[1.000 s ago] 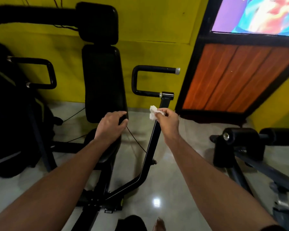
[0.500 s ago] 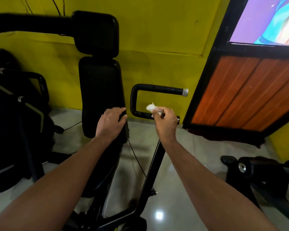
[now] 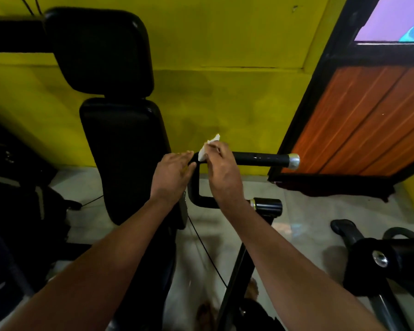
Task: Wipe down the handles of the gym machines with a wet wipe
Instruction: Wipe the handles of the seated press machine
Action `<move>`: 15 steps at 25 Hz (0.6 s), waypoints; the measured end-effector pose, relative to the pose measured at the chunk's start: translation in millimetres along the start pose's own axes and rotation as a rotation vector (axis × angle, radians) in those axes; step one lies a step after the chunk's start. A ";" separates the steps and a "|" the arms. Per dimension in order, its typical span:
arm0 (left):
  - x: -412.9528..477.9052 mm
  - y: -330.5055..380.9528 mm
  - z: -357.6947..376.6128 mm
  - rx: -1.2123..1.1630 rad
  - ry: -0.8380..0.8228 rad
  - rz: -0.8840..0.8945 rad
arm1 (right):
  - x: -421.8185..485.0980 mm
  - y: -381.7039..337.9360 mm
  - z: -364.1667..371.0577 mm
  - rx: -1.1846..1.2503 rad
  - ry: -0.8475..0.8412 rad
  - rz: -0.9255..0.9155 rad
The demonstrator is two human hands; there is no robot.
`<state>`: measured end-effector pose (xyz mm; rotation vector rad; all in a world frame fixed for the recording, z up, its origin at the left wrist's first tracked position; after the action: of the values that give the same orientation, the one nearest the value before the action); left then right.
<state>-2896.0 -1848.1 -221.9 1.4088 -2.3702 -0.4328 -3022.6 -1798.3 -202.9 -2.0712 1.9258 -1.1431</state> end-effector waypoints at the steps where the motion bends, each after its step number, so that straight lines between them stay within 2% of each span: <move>1: 6.5 -3.1 4.5 -0.006 0.004 0.013 | 6.8 2.3 14.7 -0.010 -0.058 0.016; 3: 10.7 -11.3 11.8 -0.020 0.032 0.013 | 12.2 -6.2 32.2 -0.106 -0.123 -0.022; 6: 13.7 -12.8 12.1 -0.024 0.114 0.064 | 16.9 -8.1 22.6 -0.281 -0.134 -0.246; 7: 15.3 -12.6 12.2 -0.012 0.128 0.076 | 21.8 1.3 13.9 -0.314 -0.107 -0.232; 10: 21.8 -19.3 17.5 -0.037 0.114 0.069 | 15.5 27.7 6.9 -0.258 0.021 0.016; 12: 17.0 -20.5 17.5 -0.046 0.125 0.083 | -1.0 16.1 19.1 -0.206 0.097 -0.030; 13: 16.8 -17.9 17.7 -0.027 0.117 0.103 | -6.2 14.7 19.2 -0.125 0.161 -0.014; 15: 20.4 -13.6 17.2 0.014 0.092 0.131 | -18.4 24.0 11.8 0.107 0.354 0.143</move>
<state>-2902.1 -1871.0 -240.3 1.2424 -2.3780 -0.3103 -3034.3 -1791.6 -232.5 -1.7378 2.0615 -1.6257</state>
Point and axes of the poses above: each hand's wrist, its own x-axis towards the middle knuckle, its own z-axis out of the palm, y = z × x, the point moved 9 cm from there along x, towards the middle knuckle, and after that the axes turned 10 degrees about -y, right-handed, at the moved point
